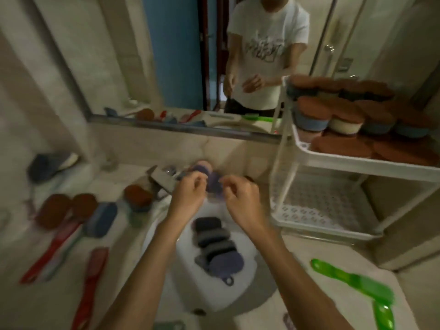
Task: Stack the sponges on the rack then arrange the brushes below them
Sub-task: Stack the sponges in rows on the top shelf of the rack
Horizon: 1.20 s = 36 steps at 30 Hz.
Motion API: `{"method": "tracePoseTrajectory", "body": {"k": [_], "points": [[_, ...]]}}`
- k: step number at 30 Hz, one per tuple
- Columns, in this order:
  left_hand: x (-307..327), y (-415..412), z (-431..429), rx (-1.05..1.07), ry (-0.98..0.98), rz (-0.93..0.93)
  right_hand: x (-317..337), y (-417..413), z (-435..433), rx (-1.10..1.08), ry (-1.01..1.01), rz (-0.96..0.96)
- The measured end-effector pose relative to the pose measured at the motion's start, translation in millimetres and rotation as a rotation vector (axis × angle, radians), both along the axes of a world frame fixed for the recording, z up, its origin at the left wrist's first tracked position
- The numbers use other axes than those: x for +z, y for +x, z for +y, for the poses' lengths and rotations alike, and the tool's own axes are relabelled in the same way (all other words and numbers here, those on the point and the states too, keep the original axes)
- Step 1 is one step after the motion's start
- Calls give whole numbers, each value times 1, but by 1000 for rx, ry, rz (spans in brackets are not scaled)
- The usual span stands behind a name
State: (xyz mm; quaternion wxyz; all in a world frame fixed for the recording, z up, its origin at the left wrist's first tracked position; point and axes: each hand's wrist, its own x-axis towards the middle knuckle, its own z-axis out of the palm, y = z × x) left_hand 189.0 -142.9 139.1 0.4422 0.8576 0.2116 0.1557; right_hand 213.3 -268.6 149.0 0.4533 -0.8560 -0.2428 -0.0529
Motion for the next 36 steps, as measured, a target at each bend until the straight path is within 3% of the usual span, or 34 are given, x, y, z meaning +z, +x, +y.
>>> {"method": "tracePoseTrajectory", "body": {"k": [7, 12, 16, 19, 22, 25, 29, 33, 36], "points": [[-99, -107, 125, 232, -60, 361, -100, -59, 135, 223, -347, 339], [-107, -129, 218, 383, -74, 280, -123, -78, 222, 285, -421, 470], [-108, -125, 270, 445, -74, 342, -131, -82, 280, 247, -379, 594], [-116, -127, 301, 484, -11, 323, -137, -84, 315, 274, -360, 460], [-118, -133, 325, 597, 128, 279, -140, -84, 341, 408, -529, 250], [-118, -137, 346, 621, 263, 401, -140, -84, 356, 380, -666, 287], [-124, -133, 365, 550, 289, 520, -145, -84, 357, 362, -619, 336], [-129, -129, 374, 564, 302, 524, -148, -81, 352, 258, -558, 390], [-123, -126, 374, 612, 179, 462, -145, -83, 344, 177, -472, 386]]}}
